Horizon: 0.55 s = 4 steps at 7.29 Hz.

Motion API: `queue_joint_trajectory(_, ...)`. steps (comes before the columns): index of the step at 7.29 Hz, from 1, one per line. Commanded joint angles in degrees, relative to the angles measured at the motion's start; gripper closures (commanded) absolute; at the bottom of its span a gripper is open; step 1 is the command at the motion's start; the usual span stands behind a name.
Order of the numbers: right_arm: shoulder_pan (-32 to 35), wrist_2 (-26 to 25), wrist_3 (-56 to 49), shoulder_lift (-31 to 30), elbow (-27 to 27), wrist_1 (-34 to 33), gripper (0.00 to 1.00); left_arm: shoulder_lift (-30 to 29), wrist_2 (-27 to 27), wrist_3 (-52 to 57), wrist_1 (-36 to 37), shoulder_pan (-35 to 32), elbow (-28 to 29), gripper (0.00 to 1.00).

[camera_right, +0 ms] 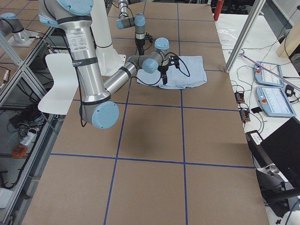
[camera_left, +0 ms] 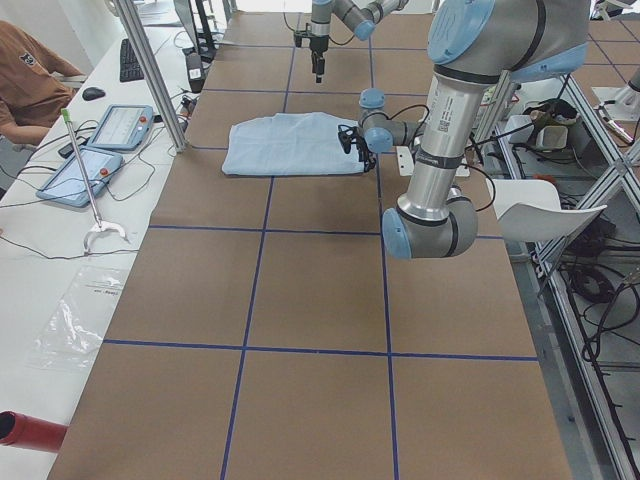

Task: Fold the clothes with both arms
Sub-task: 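Move the left gripper to the shirt's near corner while right gripper approaches the side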

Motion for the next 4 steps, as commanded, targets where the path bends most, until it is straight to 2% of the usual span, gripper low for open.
queue_joint_trajectory(1,0.0,0.1,0.0,0.1,0.0,0.0,0.0,-0.1,0.0,0.2,-0.1,-0.1,0.7,0.41)
queue_joint_trajectory(4,0.0,0.1,-0.2,0.1,-0.2,0.0,0.0,-0.3,0.0,0.1,-0.1,0.0,1.0,0.44)
